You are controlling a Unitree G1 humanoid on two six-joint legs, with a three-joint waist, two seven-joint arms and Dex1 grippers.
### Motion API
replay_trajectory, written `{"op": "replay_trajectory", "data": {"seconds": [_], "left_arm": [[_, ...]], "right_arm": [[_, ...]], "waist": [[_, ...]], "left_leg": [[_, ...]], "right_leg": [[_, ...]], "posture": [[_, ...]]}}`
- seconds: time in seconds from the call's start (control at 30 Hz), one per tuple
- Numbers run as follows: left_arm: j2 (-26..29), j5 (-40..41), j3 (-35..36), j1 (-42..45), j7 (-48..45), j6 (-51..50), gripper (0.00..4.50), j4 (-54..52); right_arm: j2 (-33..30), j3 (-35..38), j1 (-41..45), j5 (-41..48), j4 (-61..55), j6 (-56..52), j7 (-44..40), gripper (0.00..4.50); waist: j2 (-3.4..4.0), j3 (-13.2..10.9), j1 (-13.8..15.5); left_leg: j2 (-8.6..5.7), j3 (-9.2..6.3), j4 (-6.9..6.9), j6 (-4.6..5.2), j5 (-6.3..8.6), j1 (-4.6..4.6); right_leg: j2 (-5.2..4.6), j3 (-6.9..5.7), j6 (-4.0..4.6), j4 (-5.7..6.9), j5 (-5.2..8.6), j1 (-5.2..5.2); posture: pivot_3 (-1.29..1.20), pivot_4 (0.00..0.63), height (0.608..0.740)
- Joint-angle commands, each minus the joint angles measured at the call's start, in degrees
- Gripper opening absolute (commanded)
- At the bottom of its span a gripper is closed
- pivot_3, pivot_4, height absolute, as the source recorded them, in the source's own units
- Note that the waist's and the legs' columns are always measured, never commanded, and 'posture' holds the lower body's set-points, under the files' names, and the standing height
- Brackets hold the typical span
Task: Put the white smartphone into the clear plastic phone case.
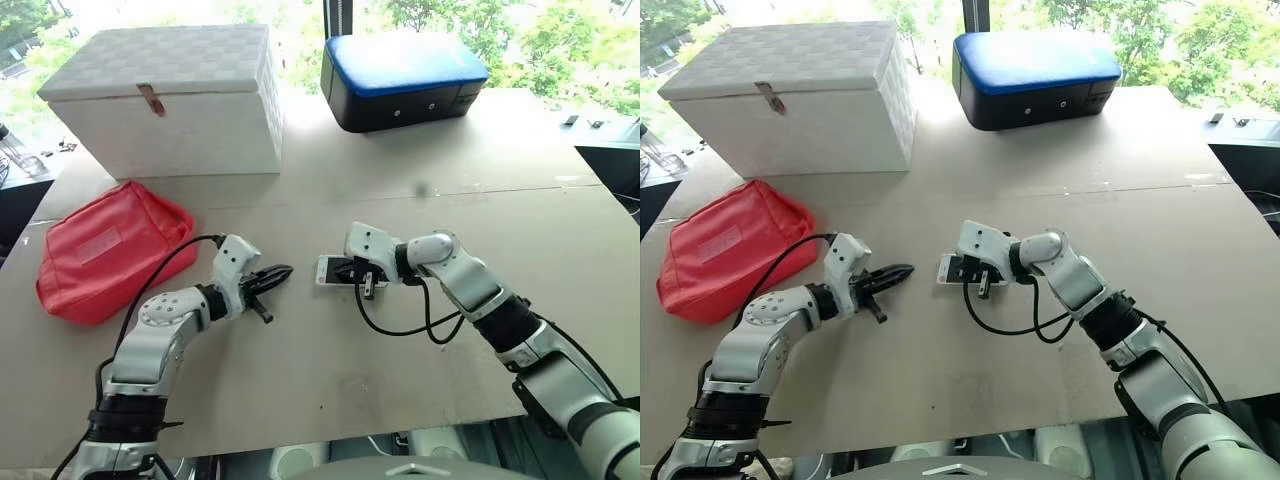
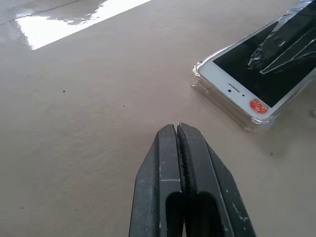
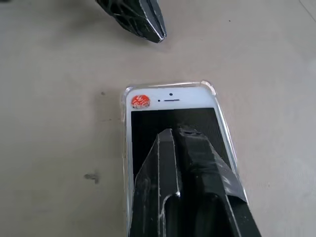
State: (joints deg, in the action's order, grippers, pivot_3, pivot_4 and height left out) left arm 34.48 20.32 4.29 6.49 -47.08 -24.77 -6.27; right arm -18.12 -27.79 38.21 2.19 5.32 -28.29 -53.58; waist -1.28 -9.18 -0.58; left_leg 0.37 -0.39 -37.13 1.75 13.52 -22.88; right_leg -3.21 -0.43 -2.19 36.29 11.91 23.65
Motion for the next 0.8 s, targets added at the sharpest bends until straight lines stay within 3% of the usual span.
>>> {"op": "replay_trajectory", "data": {"seconds": [0.03, 0.33, 0.8], "left_arm": [[-0.11, 0.17, -0.93, 0.21, 0.12, -0.06, 0.03, -3.04], [-1.12, -0.63, -4.44, 3.34, -1.92, 0.95, 0.03, 1.29], [-1.25, -2.54, -5.75, 4.89, -4.11, 4.2, 0.03, 6.03]], "right_arm": [[-2.66, 6.84, -0.8, 4.09, -9.08, -4.57, -0.17, 0.0], [-14.89, 10.53, -5.54, 2.1, -17.74, -9.78, 2.19, 0.0], [-13.45, 4.93, -4.31, -1.46, -11.36, -6.38, 2.17, 0.0]], "waist": [[0.01, -0.02, -0.04], [0.0, -0.02, -0.14], [-0.01, -0.03, -0.14]], "left_leg": [[0.0, 0.0, 0.0, 0.0, 0.0, -0.02], [-0.01, 0.03, 0.01, 0.0, 0.0, -0.03], [0.01, 0.08, 0.0, 0.01, 0.0, -0.01]], "right_leg": [[-0.01, 0.0, 0.0, 0.0, 0.0, 0.01], [-0.03, -0.02, 0.08, -0.04, 0.06, 0.01], [0.04, 0.02, 0.14, -0.04, 0.1, 0.01]], "posture": [[0.0, 0.15, 0.74], [0.0, 0.15, 0.74], [0.0, 0.15, 0.74]]}}
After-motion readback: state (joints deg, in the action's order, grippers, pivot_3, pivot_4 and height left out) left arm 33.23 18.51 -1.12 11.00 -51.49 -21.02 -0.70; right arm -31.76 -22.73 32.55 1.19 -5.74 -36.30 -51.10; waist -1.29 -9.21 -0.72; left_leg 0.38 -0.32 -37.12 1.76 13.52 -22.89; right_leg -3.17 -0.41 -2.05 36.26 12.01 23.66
